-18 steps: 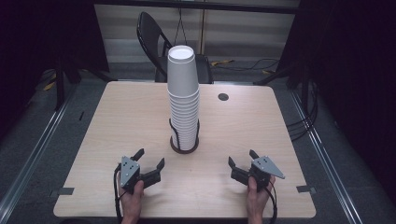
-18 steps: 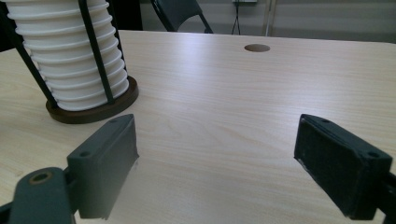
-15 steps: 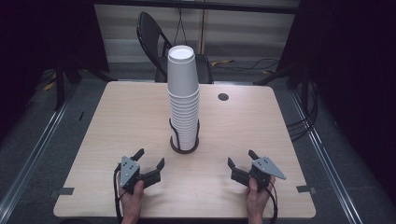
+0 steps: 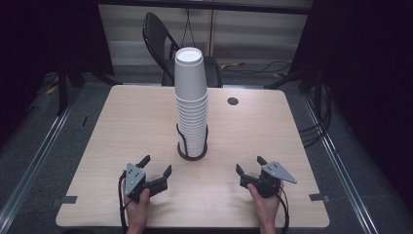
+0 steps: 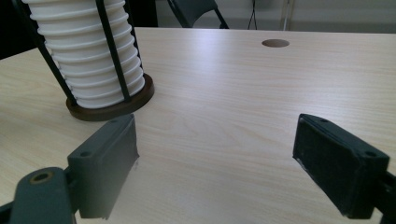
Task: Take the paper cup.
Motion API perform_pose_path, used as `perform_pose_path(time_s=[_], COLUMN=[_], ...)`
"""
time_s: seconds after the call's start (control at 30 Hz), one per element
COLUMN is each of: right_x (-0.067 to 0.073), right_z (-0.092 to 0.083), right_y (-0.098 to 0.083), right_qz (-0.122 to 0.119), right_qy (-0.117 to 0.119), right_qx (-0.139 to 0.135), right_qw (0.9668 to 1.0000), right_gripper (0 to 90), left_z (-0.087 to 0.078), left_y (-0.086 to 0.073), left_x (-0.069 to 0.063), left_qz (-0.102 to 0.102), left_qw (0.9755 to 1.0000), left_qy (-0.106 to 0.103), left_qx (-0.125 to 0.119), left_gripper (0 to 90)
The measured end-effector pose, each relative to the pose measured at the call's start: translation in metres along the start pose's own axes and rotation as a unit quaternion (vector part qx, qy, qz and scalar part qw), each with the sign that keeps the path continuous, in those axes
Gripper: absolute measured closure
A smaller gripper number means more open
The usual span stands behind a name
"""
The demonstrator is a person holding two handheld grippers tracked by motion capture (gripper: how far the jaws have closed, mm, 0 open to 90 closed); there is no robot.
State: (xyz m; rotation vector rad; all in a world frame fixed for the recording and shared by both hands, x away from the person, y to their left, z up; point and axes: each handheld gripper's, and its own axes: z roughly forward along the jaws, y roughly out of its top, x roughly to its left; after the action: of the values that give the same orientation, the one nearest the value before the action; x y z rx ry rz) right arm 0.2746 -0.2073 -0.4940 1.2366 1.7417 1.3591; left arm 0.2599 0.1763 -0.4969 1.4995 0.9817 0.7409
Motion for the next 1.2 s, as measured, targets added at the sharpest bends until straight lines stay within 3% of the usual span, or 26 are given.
perform_pose_path(time_s=[0.1, 0.33, 0.73, 1.2], right_x=[0.002, 0.015, 0.024, 0.037], right_z=[0.002, 0.008, 0.013, 0.018], right_y=[0.002, 0.020, 0.036, 0.069], right_qz=[-0.004, -0.022, -0.017, -0.027], right_qy=[0.003, 0.036, 0.065, 0.112], right_qx=[0.007, -0.010, -0.024, -0.047], right_qw=[1.0000, 0.9990, 0.9975, 0.9922], right_gripper=[13.9, 14.7, 14.4, 14.5], left_z=[0.000, 0.000, 0.000, -0.001], left_y=[0.000, 0.000, 0.000, 0.000], left_x=[0.000, 0.000, 0.000, 0.000], left_qz=[-0.001, -0.002, -0.001, -0.003], left_qw=[1.0000, 1.0000, 1.0000, 1.0000], left_qy=[0.000, -0.001, -0.001, -0.001], left_qx=[0.001, -0.001, 0.000, -0.004], left_gripper=[15.9, 15.9, 15.9, 15.9])
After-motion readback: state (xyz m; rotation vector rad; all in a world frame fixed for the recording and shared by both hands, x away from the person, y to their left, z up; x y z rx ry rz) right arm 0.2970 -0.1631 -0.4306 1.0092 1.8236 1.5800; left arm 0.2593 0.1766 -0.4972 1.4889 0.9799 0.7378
